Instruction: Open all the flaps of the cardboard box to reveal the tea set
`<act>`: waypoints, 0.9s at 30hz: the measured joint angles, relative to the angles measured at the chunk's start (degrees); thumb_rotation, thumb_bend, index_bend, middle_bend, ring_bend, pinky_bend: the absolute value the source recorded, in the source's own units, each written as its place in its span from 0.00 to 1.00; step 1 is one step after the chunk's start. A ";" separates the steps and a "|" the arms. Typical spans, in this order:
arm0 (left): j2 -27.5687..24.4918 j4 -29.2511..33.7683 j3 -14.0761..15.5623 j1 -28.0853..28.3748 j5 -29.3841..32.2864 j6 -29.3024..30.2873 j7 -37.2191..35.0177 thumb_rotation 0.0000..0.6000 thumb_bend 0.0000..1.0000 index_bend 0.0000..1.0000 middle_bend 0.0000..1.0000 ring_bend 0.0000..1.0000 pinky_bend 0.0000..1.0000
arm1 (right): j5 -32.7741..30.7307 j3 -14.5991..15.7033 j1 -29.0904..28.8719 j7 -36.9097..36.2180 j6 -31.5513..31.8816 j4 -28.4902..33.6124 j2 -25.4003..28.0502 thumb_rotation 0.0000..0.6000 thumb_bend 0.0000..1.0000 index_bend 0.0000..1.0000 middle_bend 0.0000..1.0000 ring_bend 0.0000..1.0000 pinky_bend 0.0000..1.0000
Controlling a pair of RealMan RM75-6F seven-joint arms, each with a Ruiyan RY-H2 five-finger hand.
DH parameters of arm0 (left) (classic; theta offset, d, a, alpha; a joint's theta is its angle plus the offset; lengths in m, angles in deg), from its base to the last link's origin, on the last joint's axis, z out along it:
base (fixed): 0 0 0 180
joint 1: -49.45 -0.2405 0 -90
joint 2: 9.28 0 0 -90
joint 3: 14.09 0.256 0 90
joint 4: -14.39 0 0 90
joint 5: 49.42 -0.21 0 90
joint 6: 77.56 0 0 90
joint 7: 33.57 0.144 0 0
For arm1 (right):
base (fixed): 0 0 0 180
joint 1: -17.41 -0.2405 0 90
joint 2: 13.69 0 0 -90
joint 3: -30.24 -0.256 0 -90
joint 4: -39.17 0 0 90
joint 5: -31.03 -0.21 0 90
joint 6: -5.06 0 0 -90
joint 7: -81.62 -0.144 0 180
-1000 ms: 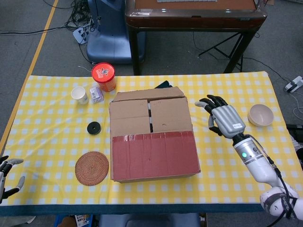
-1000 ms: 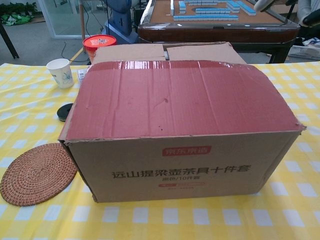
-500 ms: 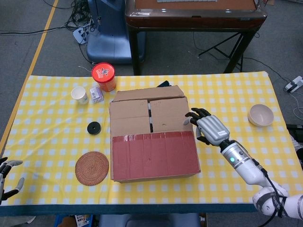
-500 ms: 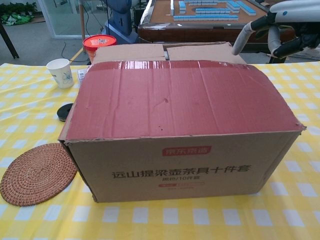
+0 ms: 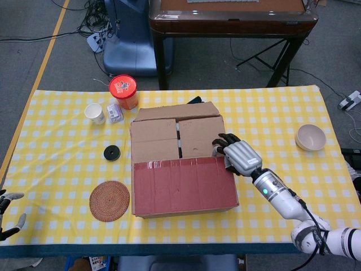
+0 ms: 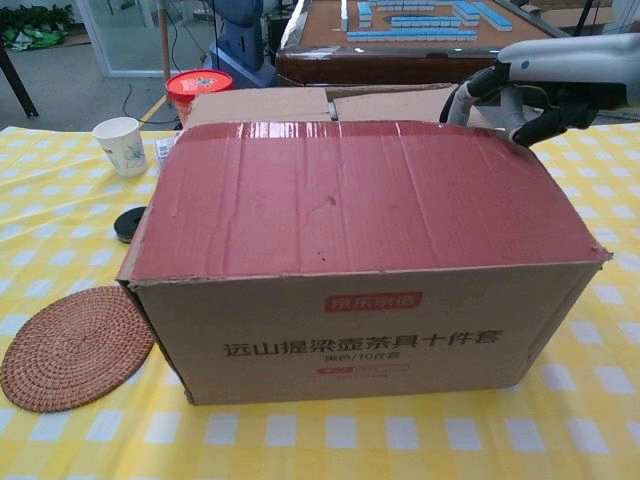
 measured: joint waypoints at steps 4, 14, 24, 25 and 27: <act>0.11 -0.19 -0.08 0.11 0.11 -0.26 0.03 1.00 0.39 0.36 0.29 0.14 0.00 | 1.68 0.26 0.81 -1.03 1.22 1.06 0.87 1.00 1.00 0.39 0.20 0.06 0.09; 0.22 0.38 -0.25 0.75 -0.33 -0.69 1.15 1.00 0.39 0.36 0.29 0.14 0.00 | 8.54 1.01 4.74 -7.70 6.14 6.05 5.69 1.00 1.00 0.39 0.20 0.06 0.09; -0.11 1.54 -0.13 1.20 -0.80 -1.04 2.72 1.00 0.39 0.36 0.29 0.14 0.00 | 16.82 2.56 8.28 -20.38 9.36 10.55 11.91 1.00 1.00 0.39 0.21 0.06 0.09; -0.11 1.62 -0.12 1.24 -0.84 -1.05 2.81 1.00 0.39 0.36 0.29 0.14 0.00 | 17.71 2.77 8.60 -22.17 9.65 10.90 12.65 1.00 1.00 0.39 0.21 0.06 0.09; -0.09 1.72 -0.12 1.30 -0.93 -1.05 3.06 1.00 0.39 0.36 0.29 0.14 0.00 | 18.98 3.09 9.05 -25.01 10.07 11.31 13.65 1.00 1.00 0.39 0.21 0.06 0.09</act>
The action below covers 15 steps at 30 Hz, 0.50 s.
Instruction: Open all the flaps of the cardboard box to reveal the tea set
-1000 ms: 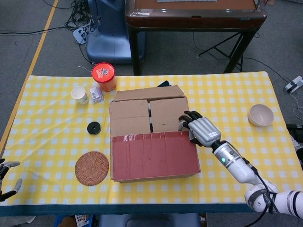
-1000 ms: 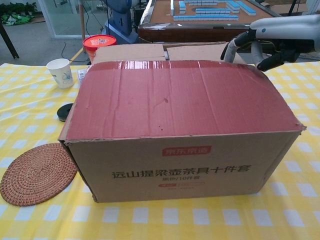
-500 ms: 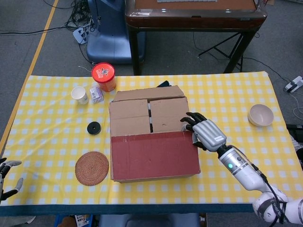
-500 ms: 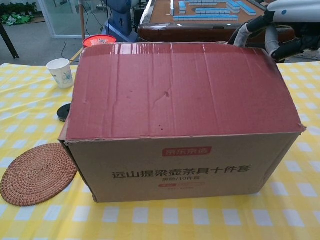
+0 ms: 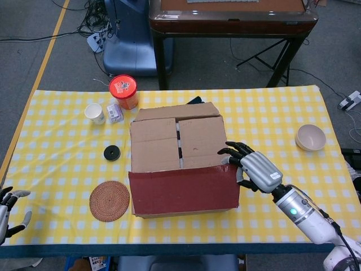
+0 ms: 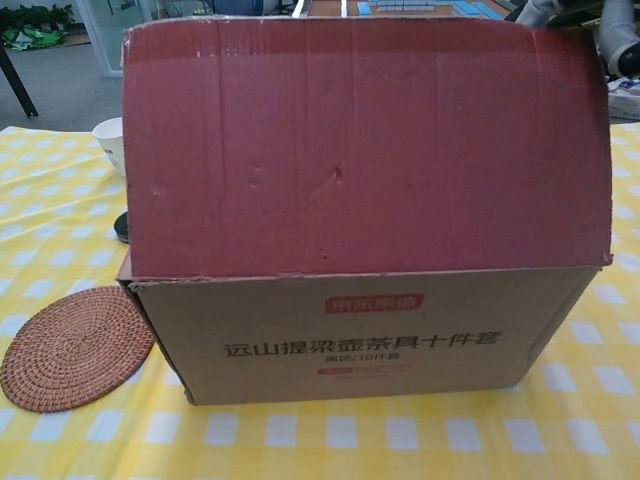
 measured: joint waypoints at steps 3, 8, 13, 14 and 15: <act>-0.05 0.25 -0.03 0.12 -0.07 0.00 0.34 1.00 0.39 0.36 0.29 0.14 0.00 | 2.21 0.58 0.65 -5.19 0.73 0.43 1.56 1.00 1.00 0.39 0.21 0.06 0.09; -0.16 0.71 -0.12 0.22 -0.09 0.11 0.93 1.00 0.39 0.36 0.29 0.14 0.00 | 6.40 2.01 1.13 -15.01 1.18 0.61 3.89 1.00 1.00 0.39 0.21 0.06 0.09; -0.21 1.12 -0.15 0.34 -0.03 0.06 1.55 1.00 0.39 0.36 0.29 0.14 0.00 | 11.66 3.89 1.23 -26.08 2.32 -0.24 5.95 1.00 0.99 0.39 0.22 0.07 0.09; -0.22 1.20 -0.16 0.36 -0.04 0.06 1.64 1.00 0.39 0.36 0.29 0.14 0.00 | 12.64 4.28 1.25 -27.97 2.68 -0.53 6.28 1.00 0.98 0.39 0.22 0.08 0.09; -0.22 1.27 -0.17 0.38 -0.06 0.09 1.74 1.00 0.39 0.36 0.29 0.14 0.00 | 13.61 4.70 1.27 -29.81 3.05 -0.84 6.59 1.00 0.98 0.39 0.23 0.08 0.09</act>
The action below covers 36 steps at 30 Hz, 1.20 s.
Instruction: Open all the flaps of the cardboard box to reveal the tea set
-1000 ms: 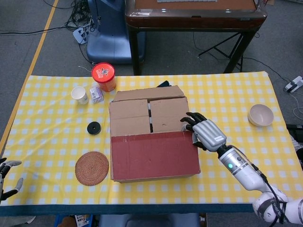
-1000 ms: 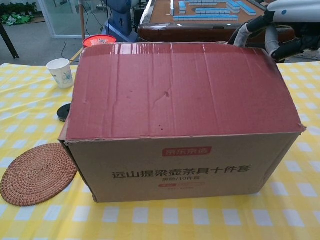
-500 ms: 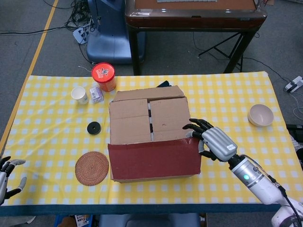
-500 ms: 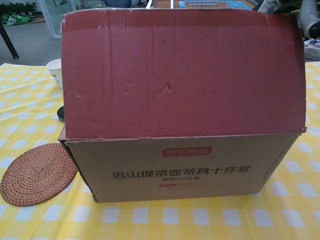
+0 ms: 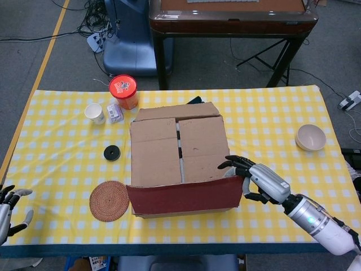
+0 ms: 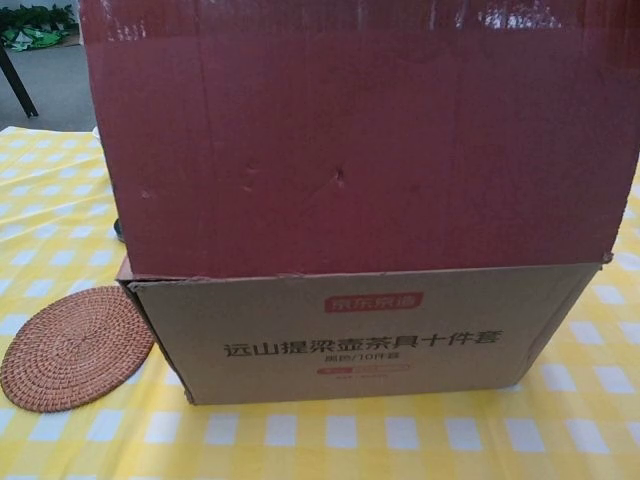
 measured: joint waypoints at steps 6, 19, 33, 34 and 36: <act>-0.06 0.59 -0.09 0.14 -0.16 0.18 0.81 1.00 0.39 0.36 0.29 0.14 0.00 | 6.19 3.17 0.19 -10.73 3.46 -2.73 1.66 1.00 0.96 0.37 0.24 0.09 0.09; -0.26 2.57 0.03 0.45 -0.45 0.15 3.23 1.00 0.39 0.36 0.29 0.14 0.00 | 14.43 9.69 2.08 -22.75 12.94 -9.88 1.71 1.00 0.96 0.32 0.26 0.16 0.09; -0.35 3.79 0.15 0.62 -0.70 0.32 4.77 1.00 0.39 0.36 0.29 0.14 0.00 | 20.42 15.12 2.71 -26.57 18.73 -14.92 -1.26 1.00 0.96 0.32 0.26 0.16 0.09; -0.33 3.83 0.13 0.69 -0.70 0.26 4.84 1.00 0.39 0.36 0.29 0.14 0.00 | 20.65 15.64 2.65 -26.54 18.65 -15.05 -1.19 1.00 0.96 0.31 0.26 0.16 0.09; -0.31 3.88 0.04 0.83 -0.72 0.19 4.94 1.00 0.39 0.36 0.29 0.14 0.00 | 20.88 16.40 2.59 -26.43 18.47 -15.19 -1.05 1.00 0.96 0.30 0.26 0.16 0.09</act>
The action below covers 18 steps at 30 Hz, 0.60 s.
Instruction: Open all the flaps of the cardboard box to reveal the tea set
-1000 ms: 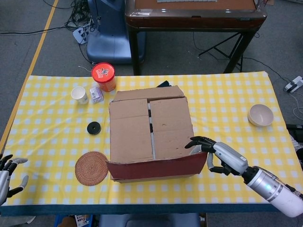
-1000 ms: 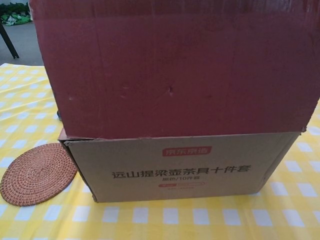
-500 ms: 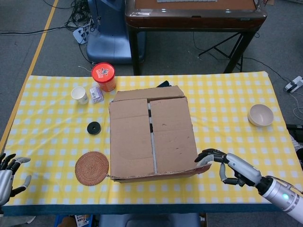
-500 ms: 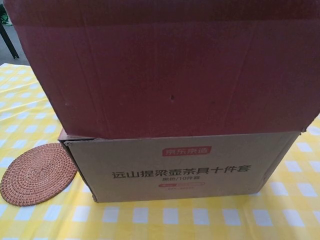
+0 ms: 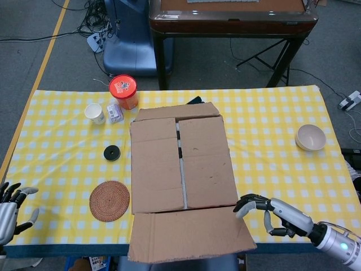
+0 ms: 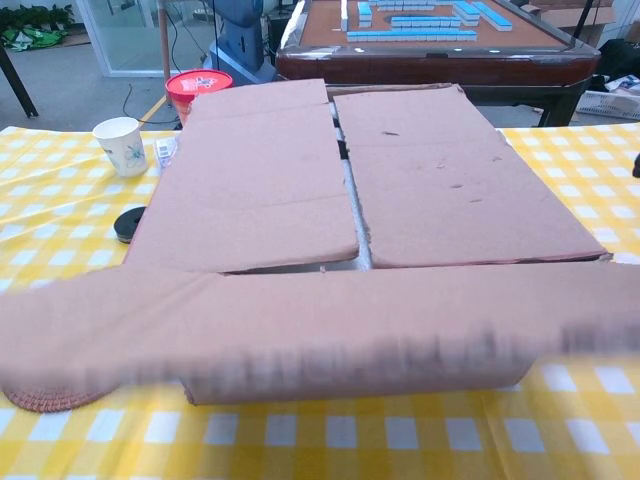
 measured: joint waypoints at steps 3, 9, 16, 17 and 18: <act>0.03 0.04 -0.13 0.23 0.04 -0.17 0.17 1.00 0.39 0.36 0.29 0.14 0.00 | -0.32 0.50 0.24 0.32 0.63 -0.12 0.09 1.00 0.96 0.30 0.26 0.16 0.09; -0.16 0.06 -0.59 0.82 -0.02 -0.34 0.45 1.00 0.39 0.36 0.29 0.14 0.00 | -3.30 -0.08 1.30 3.39 2.31 0.02 -0.09 1.00 0.94 0.30 0.26 0.16 0.09; -1.20 -0.43 -1.28 2.63 -1.64 -1.09 -0.50 1.00 0.39 0.36 0.29 0.14 0.00 | -9.70 -2.01 2.86 13.49 0.99 2.01 -0.18 1.00 0.89 0.30 0.26 0.16 0.09; -1.40 -0.47 -1.33 3.02 -1.99 -1.40 -1.01 1.00 0.39 0.36 0.29 0.14 0.00 | -10.72 -2.38 3.16 15.38 0.83 2.32 -0.22 1.00 0.87 0.30 0.26 0.16 0.09; -1.62 -0.55 -1.39 3.47 -2.39 -1.78 -1.63 1.00 0.39 0.36 0.29 0.14 0.00 | -11.77 -2.76 3.48 17.45 0.67 2.65 -0.27 1.00 0.86 0.30 0.26 0.16 0.09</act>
